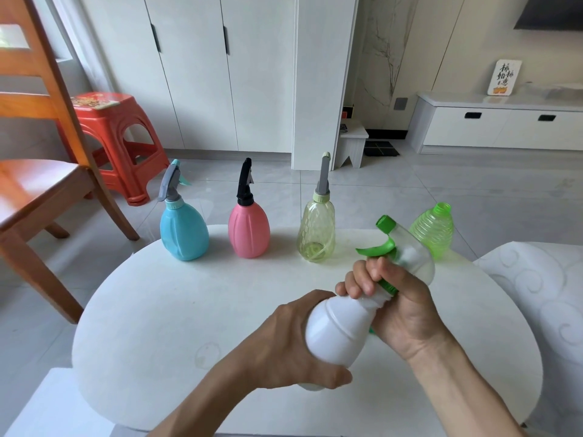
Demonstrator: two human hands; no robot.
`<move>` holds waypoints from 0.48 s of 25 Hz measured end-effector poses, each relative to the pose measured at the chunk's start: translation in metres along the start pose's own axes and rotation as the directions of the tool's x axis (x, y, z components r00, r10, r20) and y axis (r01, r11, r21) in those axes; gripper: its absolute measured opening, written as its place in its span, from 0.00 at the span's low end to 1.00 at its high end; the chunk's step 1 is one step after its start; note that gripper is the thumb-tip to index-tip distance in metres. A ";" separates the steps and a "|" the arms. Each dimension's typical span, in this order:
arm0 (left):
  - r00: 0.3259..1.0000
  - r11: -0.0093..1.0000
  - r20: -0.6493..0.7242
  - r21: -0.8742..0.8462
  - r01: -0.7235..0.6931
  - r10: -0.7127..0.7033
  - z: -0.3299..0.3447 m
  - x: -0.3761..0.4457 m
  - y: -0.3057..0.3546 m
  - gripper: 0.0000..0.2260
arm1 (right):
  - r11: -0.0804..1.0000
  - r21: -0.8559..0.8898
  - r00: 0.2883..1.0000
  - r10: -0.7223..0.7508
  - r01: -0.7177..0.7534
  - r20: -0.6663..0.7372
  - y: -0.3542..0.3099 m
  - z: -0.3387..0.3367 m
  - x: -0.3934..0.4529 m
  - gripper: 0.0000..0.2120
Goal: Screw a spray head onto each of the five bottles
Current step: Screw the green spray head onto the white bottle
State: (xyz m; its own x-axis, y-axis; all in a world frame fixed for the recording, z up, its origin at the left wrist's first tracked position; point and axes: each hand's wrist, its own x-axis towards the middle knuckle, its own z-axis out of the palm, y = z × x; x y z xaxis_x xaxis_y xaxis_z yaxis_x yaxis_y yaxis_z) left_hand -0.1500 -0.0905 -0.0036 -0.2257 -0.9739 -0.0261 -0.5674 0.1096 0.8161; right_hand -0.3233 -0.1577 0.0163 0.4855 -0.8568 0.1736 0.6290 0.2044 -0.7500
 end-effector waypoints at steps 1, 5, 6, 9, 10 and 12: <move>1.000 1.000 0.003 -0.012 0.004 -0.004 0.001 0.000 0.000 0.32 | 1.000 -0.014 1.000 0.007 -0.007 -0.014 0.001 0.002 0.000 0.15; 0.998 0.998 -0.044 -0.058 0.037 -0.039 0.008 -0.001 -0.002 0.31 | 0.994 -0.106 0.973 -0.035 0.010 -0.230 0.006 0.013 0.004 0.10; 0.997 0.997 -0.059 -0.069 0.039 -0.043 0.011 -0.001 -0.002 0.31 | 0.993 -0.119 0.958 -0.049 0.015 -0.281 0.007 0.014 0.004 0.11; 0.994 0.994 -0.090 -0.099 0.053 -0.062 0.019 0.000 0.000 0.30 | 0.988 -0.143 0.915 -0.103 0.051 -0.389 0.005 0.018 0.005 0.11; 0.993 0.994 -0.099 -0.099 0.050 -0.060 0.020 0.000 0.001 0.30 | 0.988 -0.148 0.901 -0.112 0.053 -0.419 0.004 0.018 0.006 0.11; 0.992 0.995 -0.114 -0.088 0.042 -0.052 0.023 0.001 0.001 0.30 | 0.984 -0.171 0.876 -0.120 0.044 -0.467 0.003 0.019 0.005 0.12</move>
State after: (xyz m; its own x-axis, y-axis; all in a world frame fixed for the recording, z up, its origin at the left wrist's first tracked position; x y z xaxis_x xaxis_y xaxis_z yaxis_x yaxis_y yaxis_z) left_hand -0.1688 -0.0866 -0.0161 -0.1046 -0.9945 -0.0026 -0.5045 0.0508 0.8619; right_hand -0.3073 -0.1525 0.0272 0.0656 -0.9963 -0.0560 0.5367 0.0825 -0.8397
